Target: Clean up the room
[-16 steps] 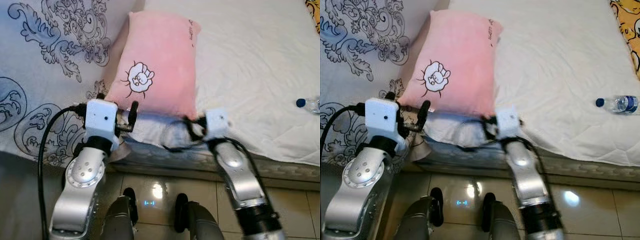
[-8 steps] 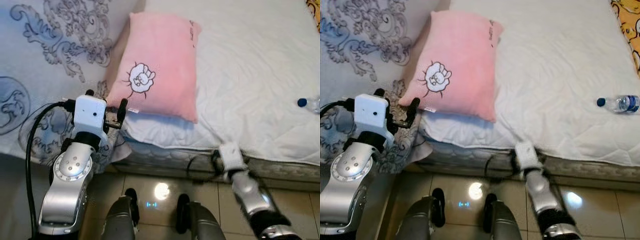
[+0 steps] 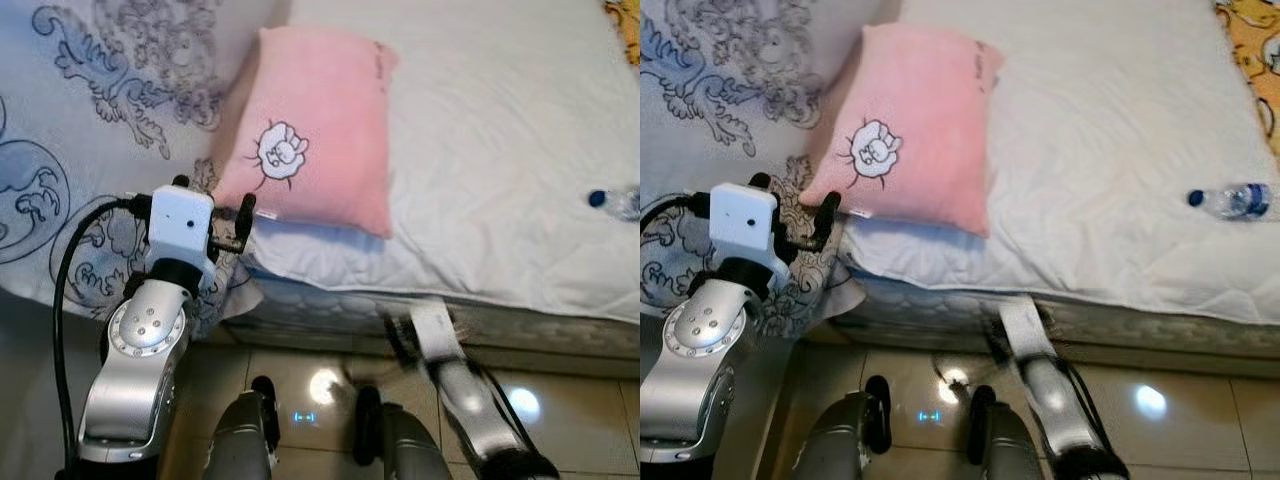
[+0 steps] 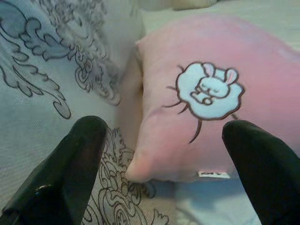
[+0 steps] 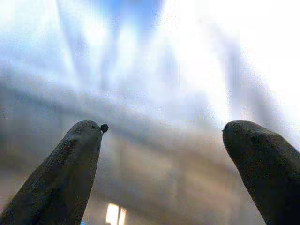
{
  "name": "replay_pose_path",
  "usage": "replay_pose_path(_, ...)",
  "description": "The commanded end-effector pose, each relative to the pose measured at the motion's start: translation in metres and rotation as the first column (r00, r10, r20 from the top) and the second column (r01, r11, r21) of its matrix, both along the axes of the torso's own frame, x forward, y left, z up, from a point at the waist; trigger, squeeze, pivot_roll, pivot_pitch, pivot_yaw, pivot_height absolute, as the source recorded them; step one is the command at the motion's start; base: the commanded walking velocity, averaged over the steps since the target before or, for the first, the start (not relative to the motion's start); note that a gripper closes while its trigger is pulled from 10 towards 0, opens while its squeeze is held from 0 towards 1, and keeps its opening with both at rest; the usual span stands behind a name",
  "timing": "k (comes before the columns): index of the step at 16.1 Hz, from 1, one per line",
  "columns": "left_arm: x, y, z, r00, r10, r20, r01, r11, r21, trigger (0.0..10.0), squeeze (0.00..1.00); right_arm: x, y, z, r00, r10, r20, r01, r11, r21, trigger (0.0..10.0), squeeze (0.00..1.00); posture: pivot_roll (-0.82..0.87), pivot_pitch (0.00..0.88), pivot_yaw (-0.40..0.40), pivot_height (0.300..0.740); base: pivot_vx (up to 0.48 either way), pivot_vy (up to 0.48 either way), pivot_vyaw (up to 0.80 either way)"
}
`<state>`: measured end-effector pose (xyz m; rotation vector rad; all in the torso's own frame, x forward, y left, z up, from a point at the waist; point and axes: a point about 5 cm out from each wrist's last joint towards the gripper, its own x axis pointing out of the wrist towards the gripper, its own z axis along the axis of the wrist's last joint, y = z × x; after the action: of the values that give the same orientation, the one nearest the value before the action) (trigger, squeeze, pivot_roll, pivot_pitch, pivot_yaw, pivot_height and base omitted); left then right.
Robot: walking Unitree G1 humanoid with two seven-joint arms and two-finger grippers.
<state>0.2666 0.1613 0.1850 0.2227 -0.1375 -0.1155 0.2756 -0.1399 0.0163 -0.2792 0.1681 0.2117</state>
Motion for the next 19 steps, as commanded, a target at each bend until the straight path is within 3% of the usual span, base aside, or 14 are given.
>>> replay_pose_path(1, -0.003, -0.002, -0.005, 1.000, -0.020, -0.016, 0.020, 1.000, -0.012, 10.0, 0.00, 0.012, -0.003, 0.021, 0.994, -0.034, 0.101, 0.032, 0.999, 0.021, 10.0, 0.00, 0.14, 0.287, -0.006, 0.740, 0.000, 0.000, 0.00)
replay_pose_path(3, -0.006, -0.007, -0.009, 0.999, -0.038, -0.031, 0.037, 0.999, -0.021, 10.0, 0.00, 0.034, -0.003, 0.044, 0.981, -0.065, 0.180, 0.059, 0.998, 0.037, 10.0, 0.00, 0.14, 0.287, 0.000, 0.740, 0.000, 0.000, 0.00)
replay_pose_path(4, -0.007, -0.008, -0.009, 0.999, -0.043, -0.033, 0.043, 0.999, -0.020, 10.0, 0.00, 0.048, -0.009, 0.049, 0.981, -0.091, 0.172, 0.089, 0.996, 0.021, 10.0, 0.00, 0.16, 0.293, 0.006, 0.740, 0.000, 0.000, 0.00)
replay_pose_path(5, -0.007, -0.008, -0.009, 0.998, -0.044, -0.033, 0.043, 0.999, -0.018, 10.0, 0.00, 0.051, -0.011, 0.050, 0.981, -0.101, 0.163, 0.100, 0.995, 0.015, 10.0, 0.00, 0.16, 0.293, 0.006, 0.740, 0.000, 0.000, 0.00)
replay_pose_path(8, -0.010, -0.003, -0.005, 0.999, -0.038, -0.031, 0.038, 0.999, 0.002, 10.0, 0.00, 0.059, -0.031, 0.038, 0.978, -0.208, 0.017, 0.208, 0.976, -0.065, 10.0, 0.00, 0.20, 0.327, 0.022, 0.740, 0.000, 0.000, 0.00)
replay_pose_path(10, -0.010, -0.001, -0.002, 0.999, -0.037, -0.030, 0.038, 0.999, 0.020, 10.0, 0.00, 0.050, -0.048, 0.017, 0.951, -0.282, -0.130, 0.267, 0.956, -0.122, 10.0, 0.00, 0.23, 0.348, 0.030, 0.740, 0.000, 0.000, 0.00)
replay_pose_path(13, -0.013, -0.001, 0.002, 0.998, -0.048, -0.029, 0.049, 0.998, 0.038, 10.0, 0.00, 0.029, -0.058, -0.010, 0.882, -0.327, -0.339, 0.327, 0.943, -0.060, 10.0, 0.00, 0.25, 0.370, 0.036, 0.740, 0.000, 0.000, 0.00)
replay_pose_path(19, -0.009, -0.004, 0.002, 0.998, -0.056, -0.033, 0.057, 0.998, 0.029, 10.0, 0.00, -0.006, -0.057, -0.044, 0.837, -0.276, -0.473, 0.295, 0.955, -0.035, 10.0, 0.00, 0.21, 0.364, 0.027, 0.740, 0.000, 0.000, 0.00)
